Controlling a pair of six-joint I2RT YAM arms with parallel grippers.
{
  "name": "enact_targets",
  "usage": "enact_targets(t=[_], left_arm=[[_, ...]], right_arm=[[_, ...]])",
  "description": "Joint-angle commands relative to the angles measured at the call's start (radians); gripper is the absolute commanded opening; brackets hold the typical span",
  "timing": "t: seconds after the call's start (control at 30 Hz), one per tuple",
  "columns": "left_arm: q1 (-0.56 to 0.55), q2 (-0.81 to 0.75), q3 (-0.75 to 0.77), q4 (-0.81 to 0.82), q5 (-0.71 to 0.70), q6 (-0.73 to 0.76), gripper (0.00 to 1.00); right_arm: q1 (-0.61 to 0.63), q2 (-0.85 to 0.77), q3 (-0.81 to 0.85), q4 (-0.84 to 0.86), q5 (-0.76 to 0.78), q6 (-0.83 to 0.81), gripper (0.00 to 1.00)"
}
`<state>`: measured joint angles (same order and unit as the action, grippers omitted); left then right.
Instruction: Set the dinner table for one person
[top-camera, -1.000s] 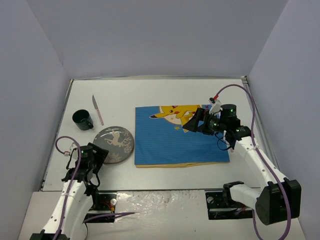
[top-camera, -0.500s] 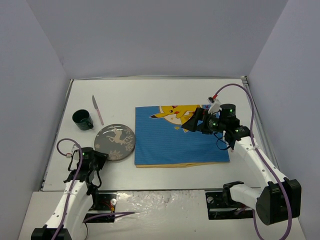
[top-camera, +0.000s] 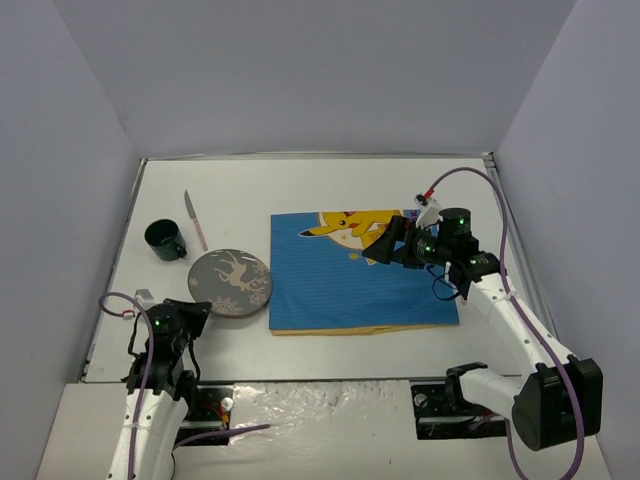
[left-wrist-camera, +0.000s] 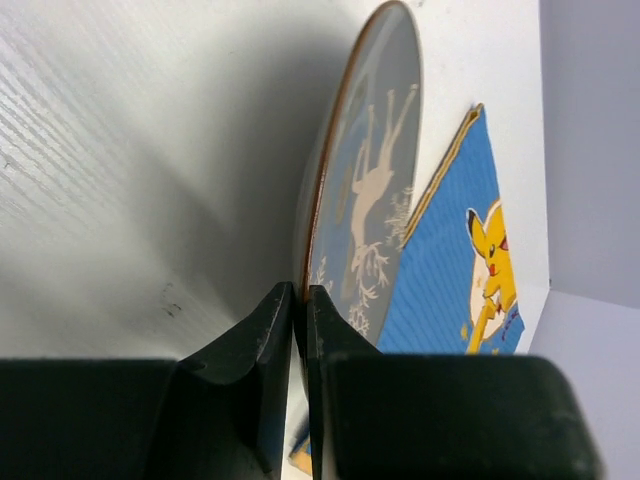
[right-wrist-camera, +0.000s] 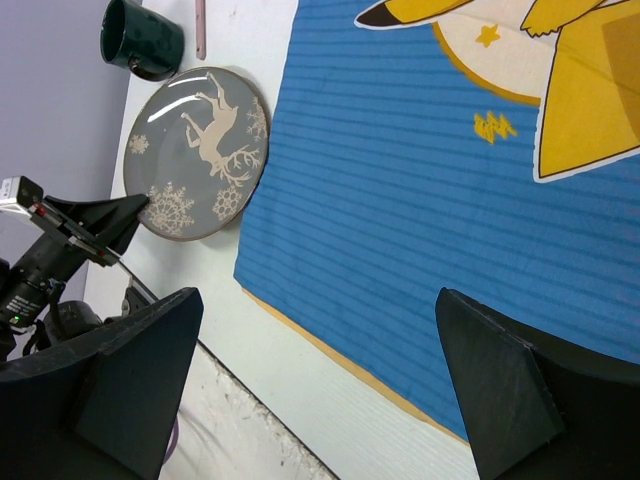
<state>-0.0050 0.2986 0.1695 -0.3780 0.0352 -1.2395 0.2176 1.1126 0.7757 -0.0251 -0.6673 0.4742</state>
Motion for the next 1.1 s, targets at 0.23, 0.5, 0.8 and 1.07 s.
enact_targets(t=[0.23,0.5,0.8,1.07], left_arm=[[0.000,-0.036,0.137,0.148,0.038,-0.035,0.00],[0.000,-0.024,0.216,0.229,0.084,-0.042,0.00],[0.000,0.094,0.257,0.387,0.201,-0.095,0.00],[-0.044,0.404,0.380,0.653,0.374,-0.078,0.00]], right_arm=[[0.013,-0.048,-0.001,0.060,-0.048,0.021,0.99],[0.019,-0.069,-0.006,0.059,-0.052,0.026,0.99],[0.022,-0.096,0.010,0.060,-0.051,0.037,0.99],[0.022,-0.127,0.045,0.059,-0.042,0.044,0.99]])
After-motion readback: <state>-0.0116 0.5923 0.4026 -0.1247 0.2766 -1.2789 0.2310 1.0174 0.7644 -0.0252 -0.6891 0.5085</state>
